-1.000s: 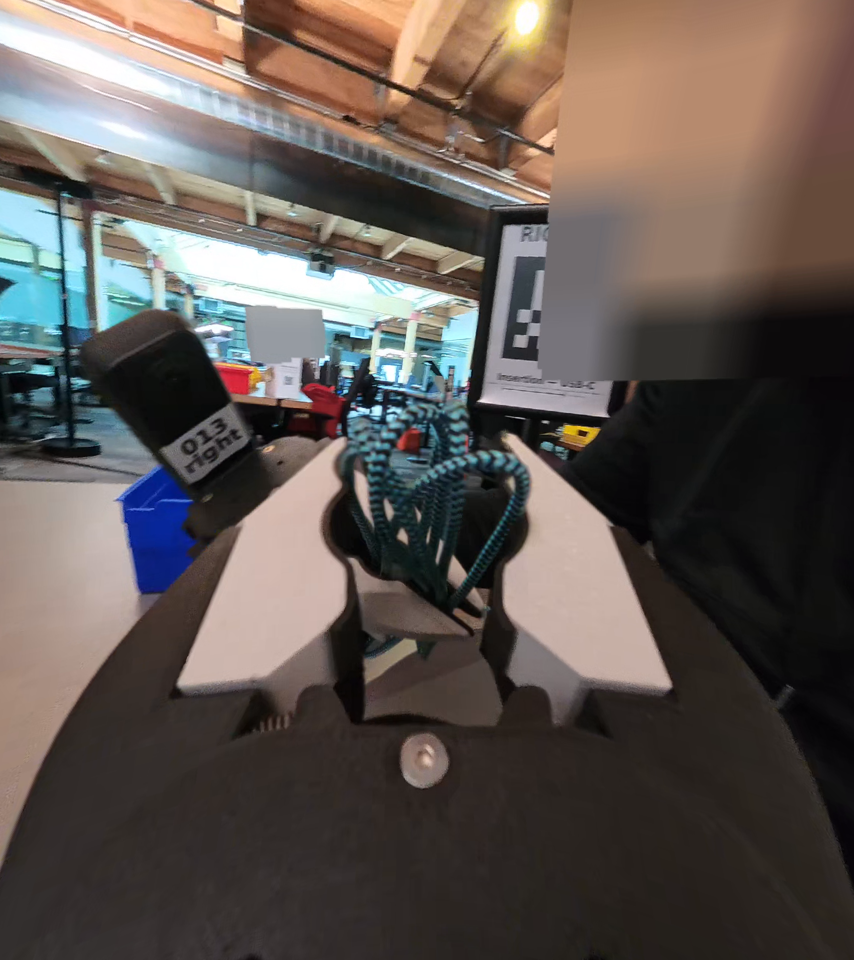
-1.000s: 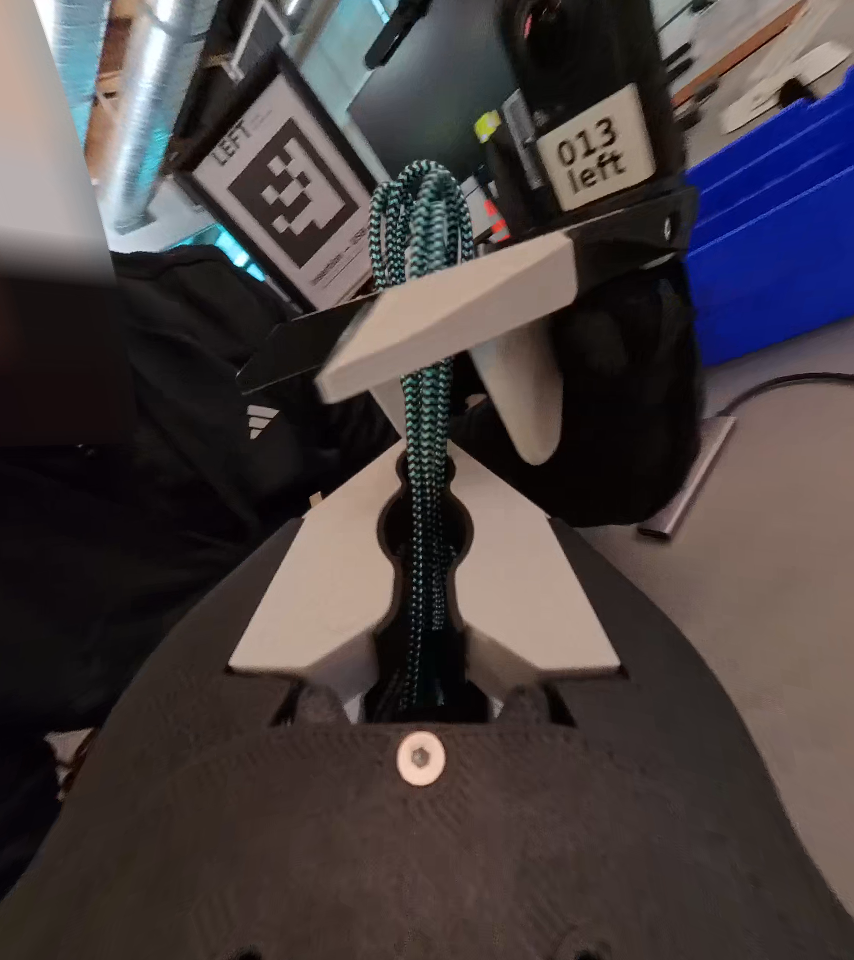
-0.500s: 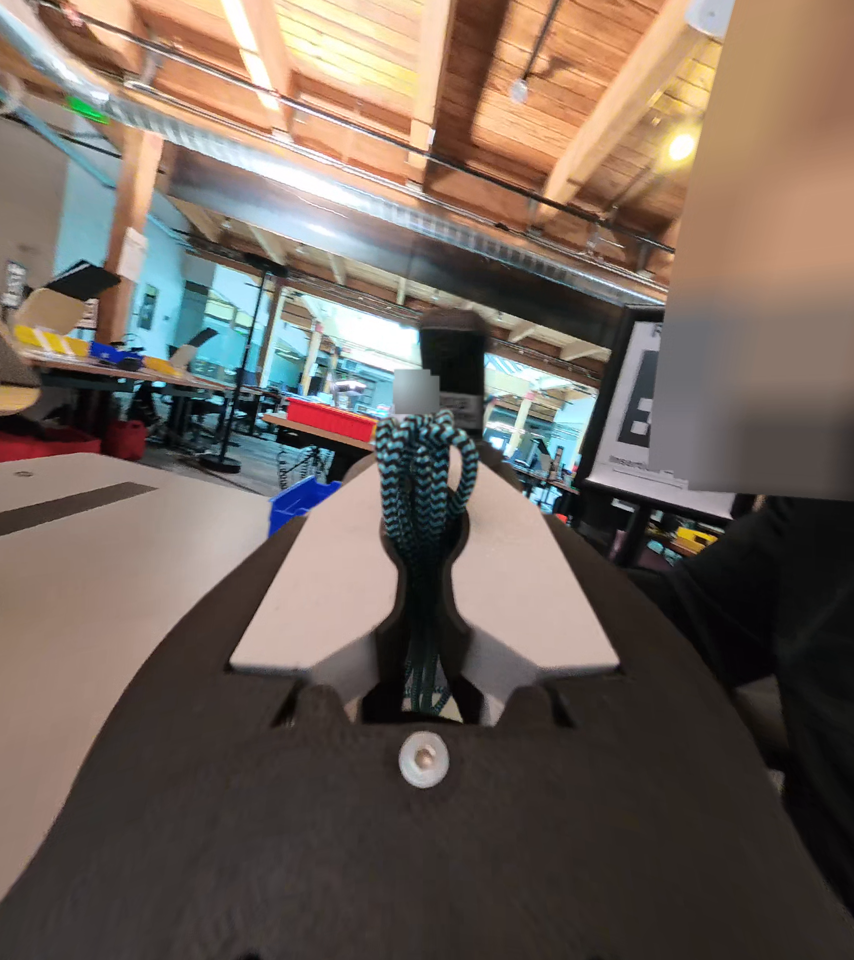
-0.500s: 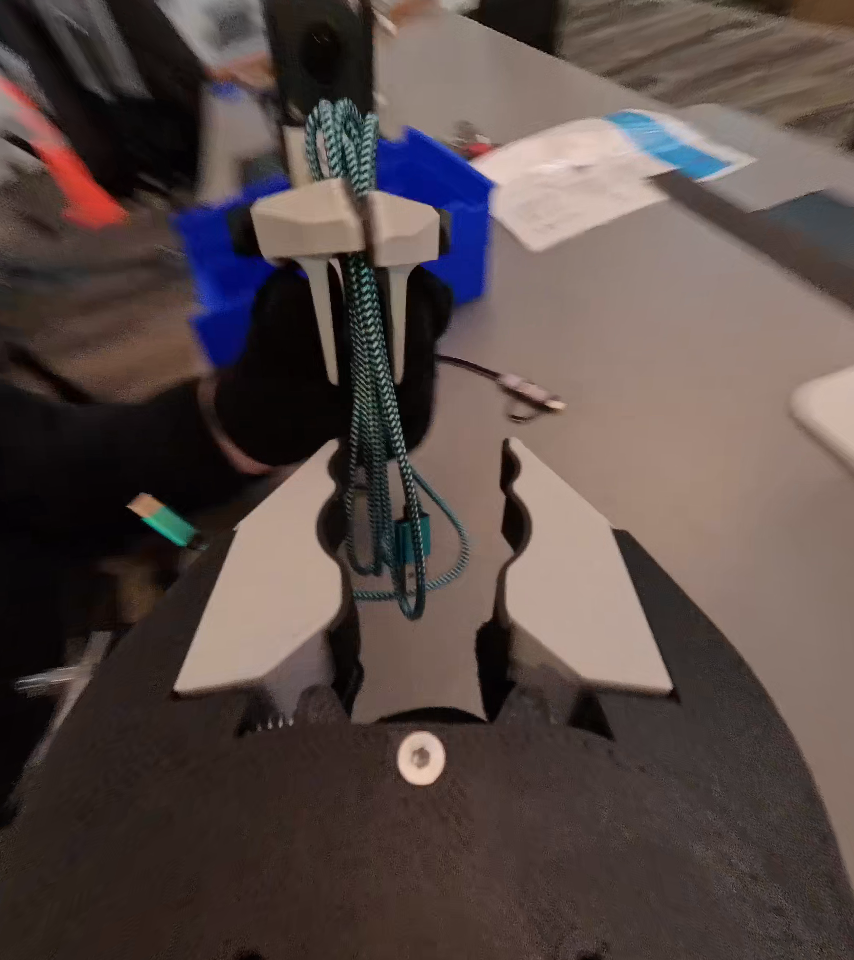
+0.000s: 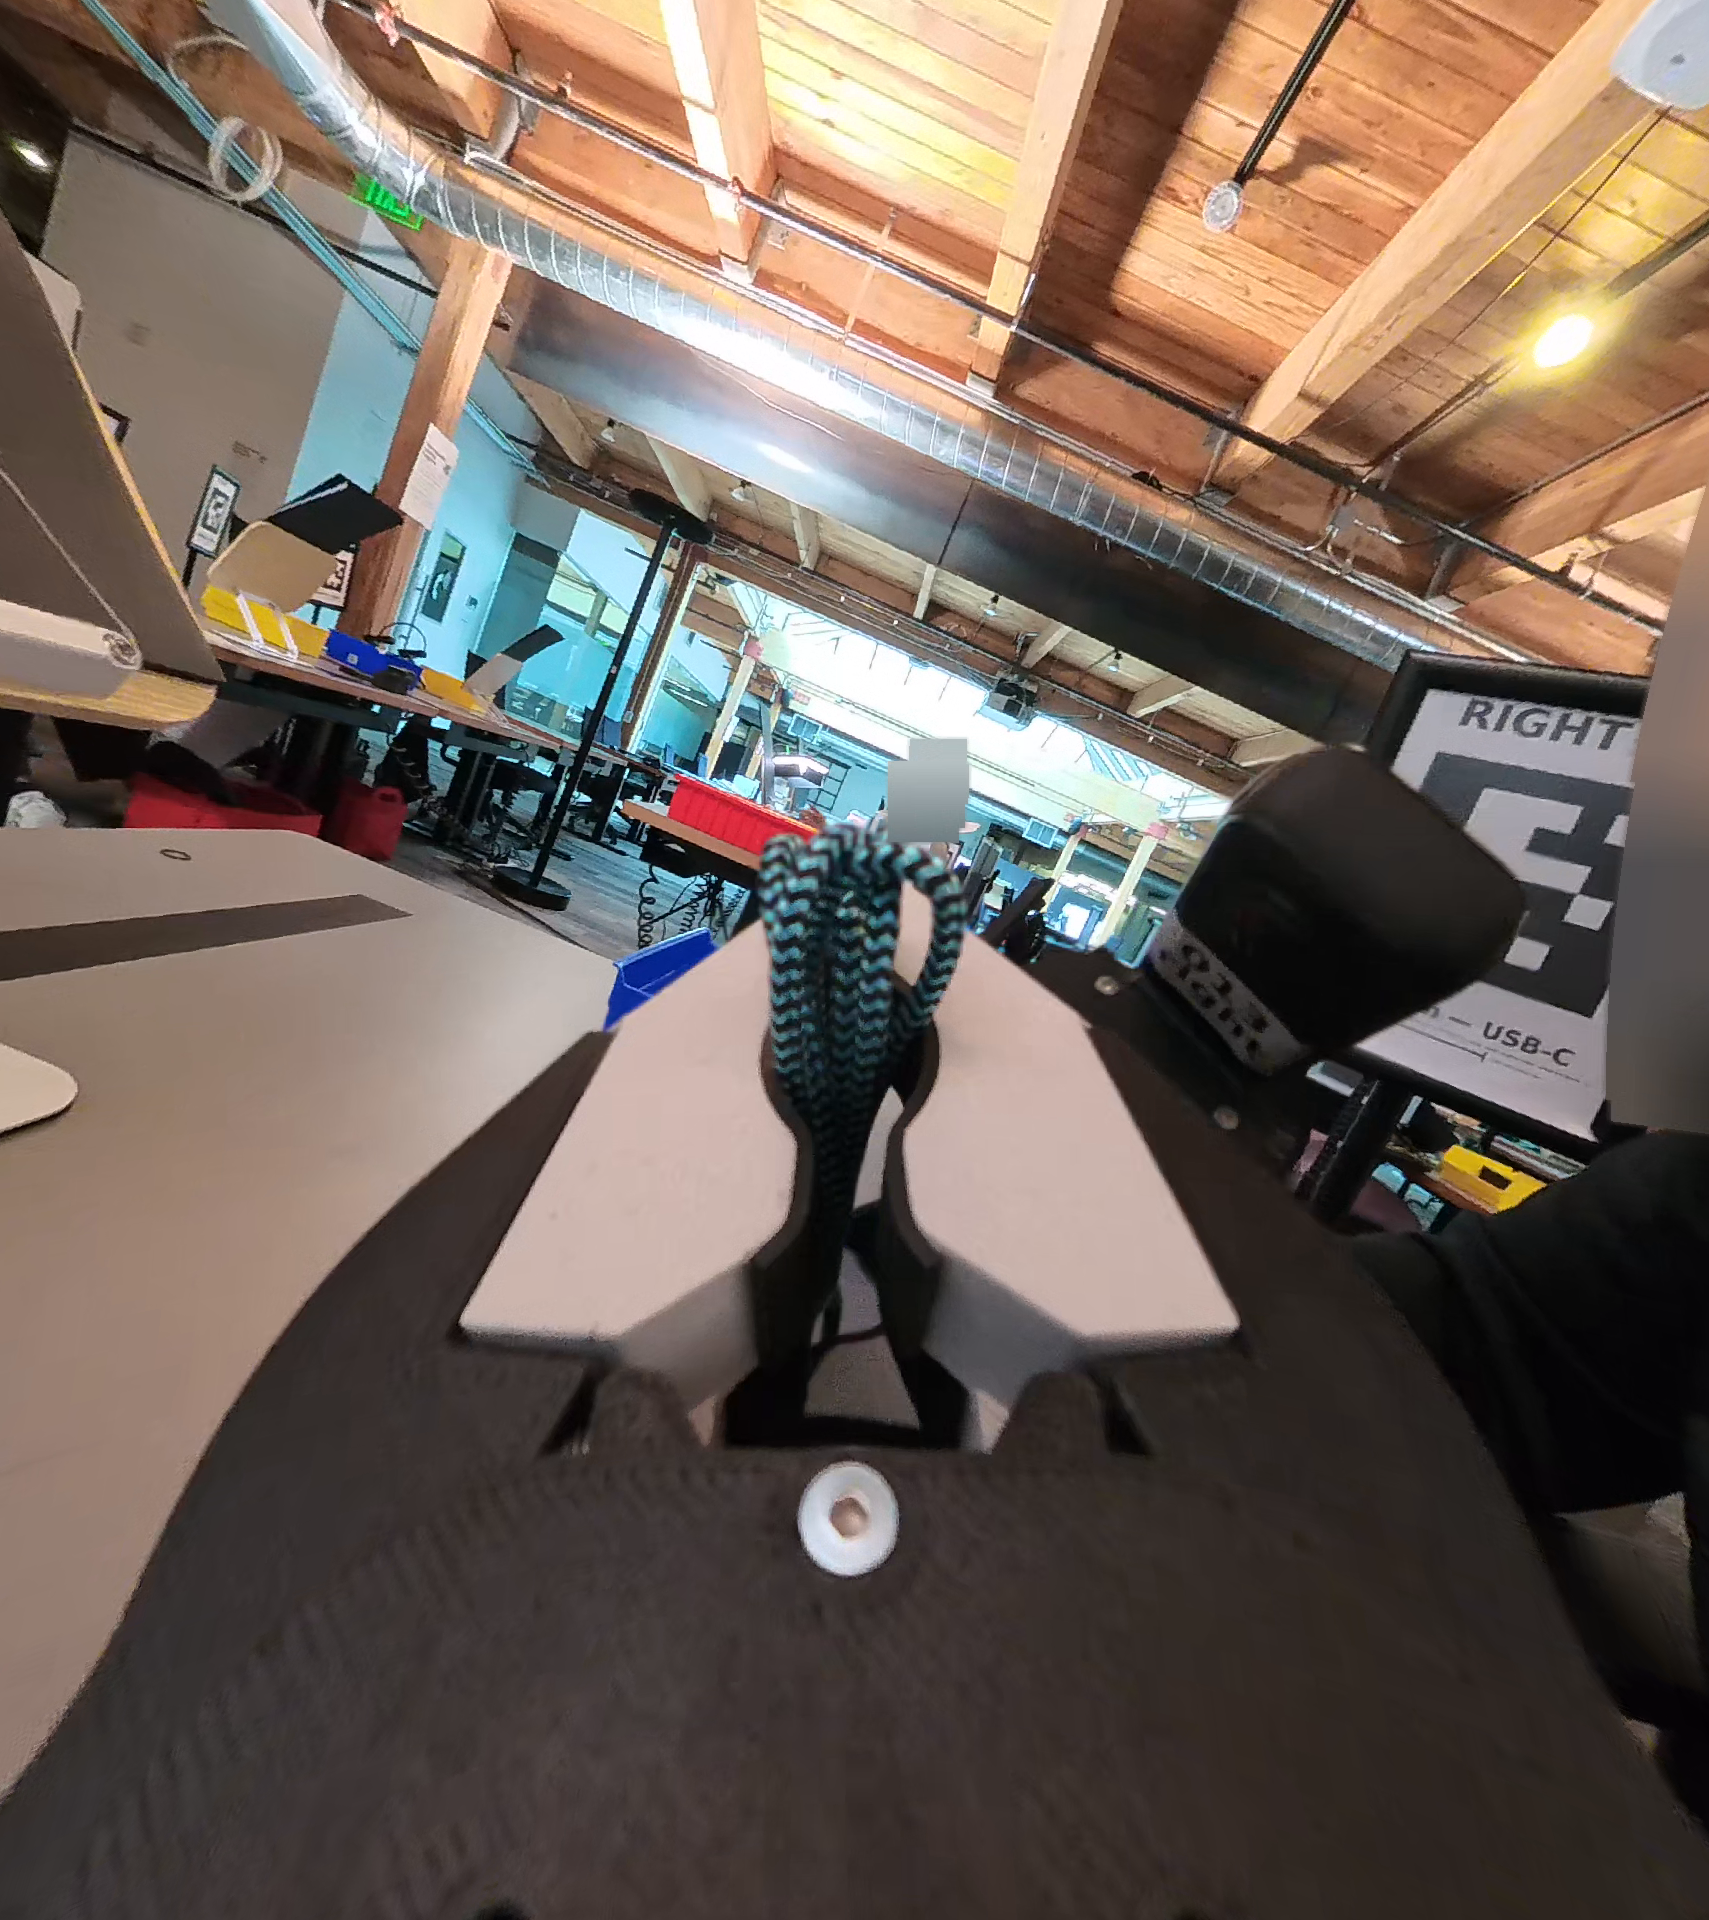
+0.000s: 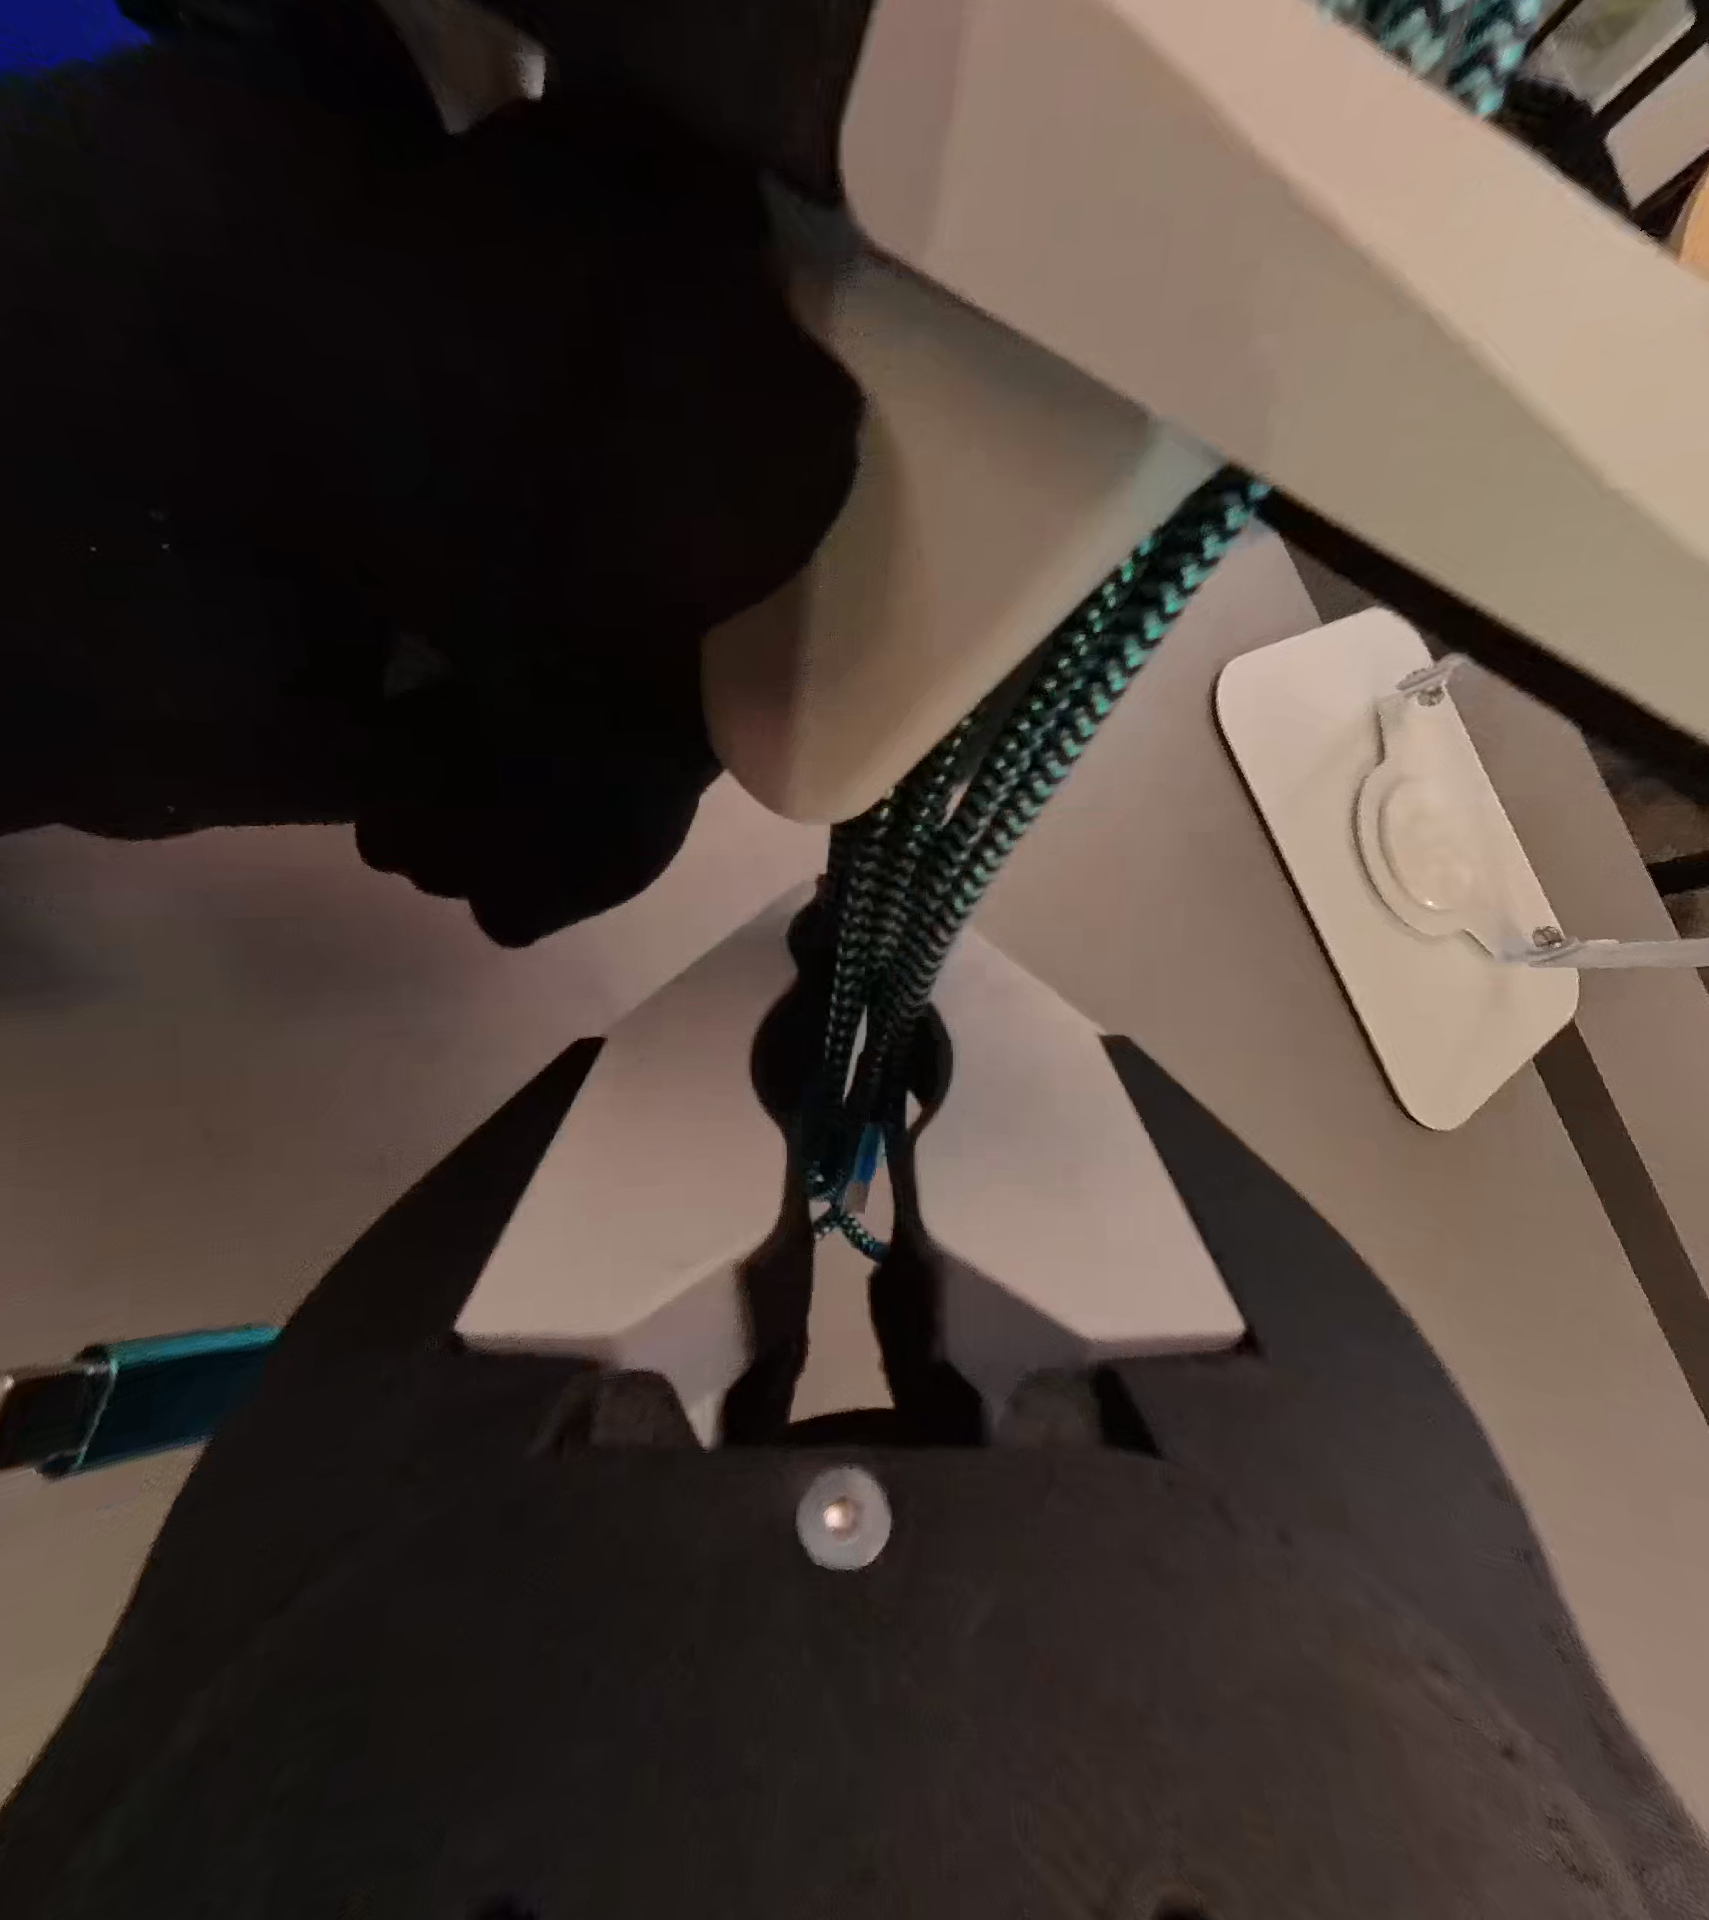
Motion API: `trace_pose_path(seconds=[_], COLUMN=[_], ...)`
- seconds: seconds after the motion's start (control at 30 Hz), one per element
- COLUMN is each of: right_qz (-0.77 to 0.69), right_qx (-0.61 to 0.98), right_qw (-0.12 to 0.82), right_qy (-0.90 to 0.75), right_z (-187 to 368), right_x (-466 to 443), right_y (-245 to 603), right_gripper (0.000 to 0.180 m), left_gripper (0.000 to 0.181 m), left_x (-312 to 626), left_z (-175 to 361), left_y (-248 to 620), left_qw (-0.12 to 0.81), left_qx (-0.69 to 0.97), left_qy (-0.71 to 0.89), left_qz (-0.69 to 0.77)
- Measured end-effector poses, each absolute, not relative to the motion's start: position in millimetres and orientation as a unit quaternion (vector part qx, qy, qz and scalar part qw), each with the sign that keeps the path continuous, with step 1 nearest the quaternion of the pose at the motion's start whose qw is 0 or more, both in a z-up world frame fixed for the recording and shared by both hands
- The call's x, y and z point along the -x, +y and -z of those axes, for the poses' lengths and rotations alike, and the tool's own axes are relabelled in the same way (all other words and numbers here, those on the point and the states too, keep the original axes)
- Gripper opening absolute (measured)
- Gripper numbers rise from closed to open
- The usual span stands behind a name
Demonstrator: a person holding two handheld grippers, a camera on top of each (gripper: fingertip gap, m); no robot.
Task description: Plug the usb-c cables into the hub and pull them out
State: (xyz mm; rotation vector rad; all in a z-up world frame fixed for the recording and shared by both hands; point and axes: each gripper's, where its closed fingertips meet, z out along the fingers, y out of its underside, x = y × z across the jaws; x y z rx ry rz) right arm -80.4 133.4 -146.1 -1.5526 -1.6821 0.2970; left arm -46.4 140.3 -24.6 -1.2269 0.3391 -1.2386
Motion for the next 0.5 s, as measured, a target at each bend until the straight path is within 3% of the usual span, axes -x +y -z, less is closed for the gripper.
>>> trace_pose_path(seconds=[0.2,0.37,0.5], right_qz=[-0.244,-0.354,-0.448], right_qx=[0.623,0.591,0.558], right_qw=[0.344,0.276,0.207], right_qy=[-0.659,-0.67,-0.667], right_z=[147.1,137.8,124.6], right_x=[83.5,77.7,66.9], right_y=[120.8,102.4,88.8], right_gripper=[0.0,0.0,0.0], left_gripper=[0.004,0.036,0.048], left_x=[51.5,47.6,37.3], left_z=[24.9,21.7,23.3], left_y=[142.8,134.2,121.4], left_qw=[0.622,0.596,0.57], left_qx=[0.529,0.516,0.51], left_qy=[0.135,0.168,0.215], left_qz=[0.562,0.592,0.607])
